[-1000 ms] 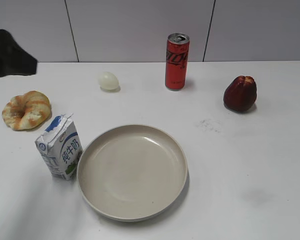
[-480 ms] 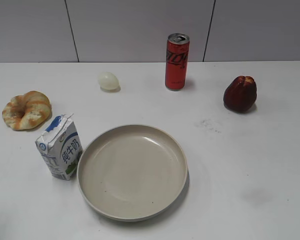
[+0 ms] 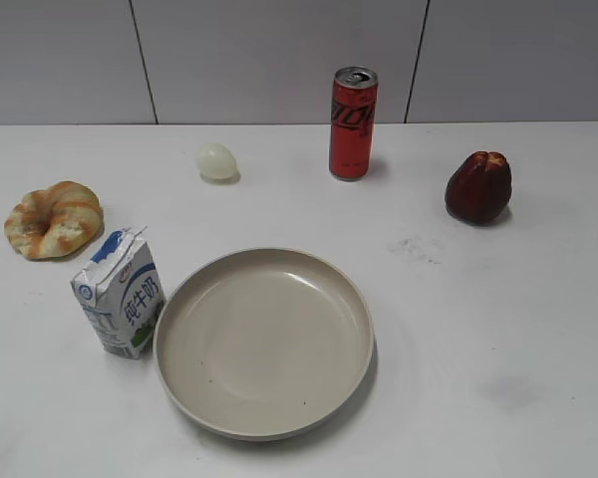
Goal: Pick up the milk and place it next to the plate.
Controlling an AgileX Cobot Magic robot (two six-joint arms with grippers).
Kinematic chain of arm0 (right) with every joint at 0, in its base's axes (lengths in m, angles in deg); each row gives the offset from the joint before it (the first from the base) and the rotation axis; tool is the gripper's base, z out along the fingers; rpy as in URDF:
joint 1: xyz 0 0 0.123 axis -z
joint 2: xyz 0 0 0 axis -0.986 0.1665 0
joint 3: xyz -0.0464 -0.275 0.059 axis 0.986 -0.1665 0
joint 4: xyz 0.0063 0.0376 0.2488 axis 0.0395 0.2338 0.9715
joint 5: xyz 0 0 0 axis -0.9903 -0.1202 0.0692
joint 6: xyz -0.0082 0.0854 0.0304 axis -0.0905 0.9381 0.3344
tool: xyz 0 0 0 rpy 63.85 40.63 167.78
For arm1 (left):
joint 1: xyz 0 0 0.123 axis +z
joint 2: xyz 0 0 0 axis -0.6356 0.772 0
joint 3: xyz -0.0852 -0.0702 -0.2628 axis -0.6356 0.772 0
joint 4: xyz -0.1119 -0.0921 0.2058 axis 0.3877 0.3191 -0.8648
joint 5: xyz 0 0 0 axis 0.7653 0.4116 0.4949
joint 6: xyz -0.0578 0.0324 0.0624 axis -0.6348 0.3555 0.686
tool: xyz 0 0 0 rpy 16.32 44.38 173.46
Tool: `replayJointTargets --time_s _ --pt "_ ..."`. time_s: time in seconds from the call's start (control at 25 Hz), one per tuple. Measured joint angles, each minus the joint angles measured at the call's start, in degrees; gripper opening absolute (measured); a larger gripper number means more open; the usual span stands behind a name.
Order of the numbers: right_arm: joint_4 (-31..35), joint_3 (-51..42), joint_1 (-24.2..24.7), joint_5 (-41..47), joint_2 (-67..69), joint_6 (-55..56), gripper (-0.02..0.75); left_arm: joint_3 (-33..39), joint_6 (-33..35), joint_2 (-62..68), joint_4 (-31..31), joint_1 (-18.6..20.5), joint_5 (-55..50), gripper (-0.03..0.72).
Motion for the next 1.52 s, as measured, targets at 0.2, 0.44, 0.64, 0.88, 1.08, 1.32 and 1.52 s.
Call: replayJointTargets --time_s 0.2,0.44,0.64,0.88,1.08,1.32,1.52 --pt "0.00 0.00 0.00 0.00 0.00 0.00 0.466 1.27 3.03 -5.46 3.12 0.00 1.93 0.597" --pt "0.00 0.00 0.00 0.00 0.00 0.00 0.466 3.17 7.24 -5.63 6.60 0.00 6.00 0.594" --pt "0.00 0.00 0.00 0.00 0.00 0.00 0.466 3.25 7.40 -5.63 7.00 0.00 6.55 0.589" --pt "0.00 0.00 0.00 0.00 0.00 0.00 0.466 3.25 7.57 -5.73 7.11 0.23 6.61 0.586" --pt "0.00 0.00 0.00 0.00 0.00 0.00 0.466 3.31 7.57 -9.07 7.11 4.58 6.73 0.572" --pt "0.05 0.00 0.00 0.00 0.00 0.00 0.466 3.30 7.57 -9.79 7.29 8.58 6.62 0.568" --pt "0.05 0.00 0.00 0.00 0.00 0.00 0.466 3.30 7.57 -9.79 7.34 8.58 6.62 0.564"
